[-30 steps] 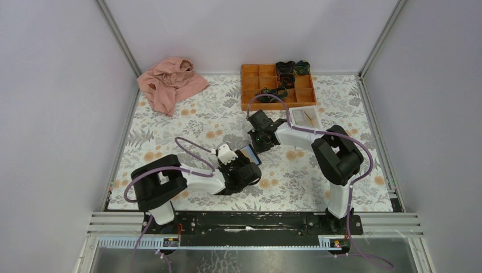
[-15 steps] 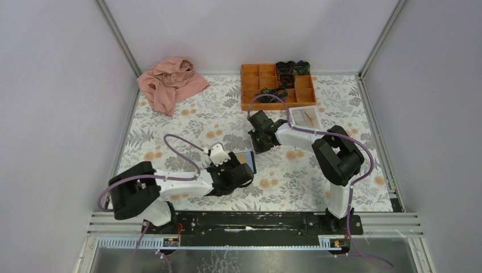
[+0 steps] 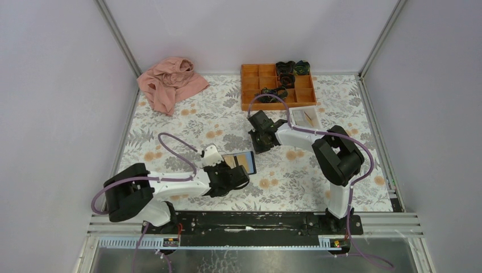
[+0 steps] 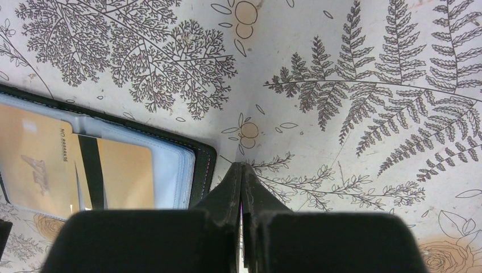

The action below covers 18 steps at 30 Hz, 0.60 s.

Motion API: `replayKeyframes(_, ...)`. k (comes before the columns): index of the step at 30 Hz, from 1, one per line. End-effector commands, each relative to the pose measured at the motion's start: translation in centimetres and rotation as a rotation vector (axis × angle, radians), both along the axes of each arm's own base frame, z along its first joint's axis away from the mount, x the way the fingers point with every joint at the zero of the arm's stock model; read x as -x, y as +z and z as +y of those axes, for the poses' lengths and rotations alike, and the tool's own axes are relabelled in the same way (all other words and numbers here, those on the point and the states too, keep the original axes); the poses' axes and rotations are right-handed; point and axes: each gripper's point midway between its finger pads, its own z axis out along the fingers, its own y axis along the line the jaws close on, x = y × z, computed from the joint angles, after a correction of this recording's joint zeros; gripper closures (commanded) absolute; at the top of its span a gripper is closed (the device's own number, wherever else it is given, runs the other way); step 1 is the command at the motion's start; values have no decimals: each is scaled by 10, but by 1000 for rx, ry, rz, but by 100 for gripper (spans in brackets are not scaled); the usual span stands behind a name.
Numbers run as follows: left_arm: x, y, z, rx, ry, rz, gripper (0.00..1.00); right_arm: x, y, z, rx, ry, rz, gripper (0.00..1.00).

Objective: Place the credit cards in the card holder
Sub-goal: Insert the credit card into the card holder.

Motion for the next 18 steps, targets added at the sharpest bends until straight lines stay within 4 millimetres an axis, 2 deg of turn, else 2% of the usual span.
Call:
replayKeyframes(1, -4, 1, 15, -110, 22, 1, 97, 33, -39, -24, 112, -2, 112, 100)
replayKeyframes(18, -32, 0, -5, -109, -49, -7, 96, 46, -46, -31, 103, -7, 131, 100)
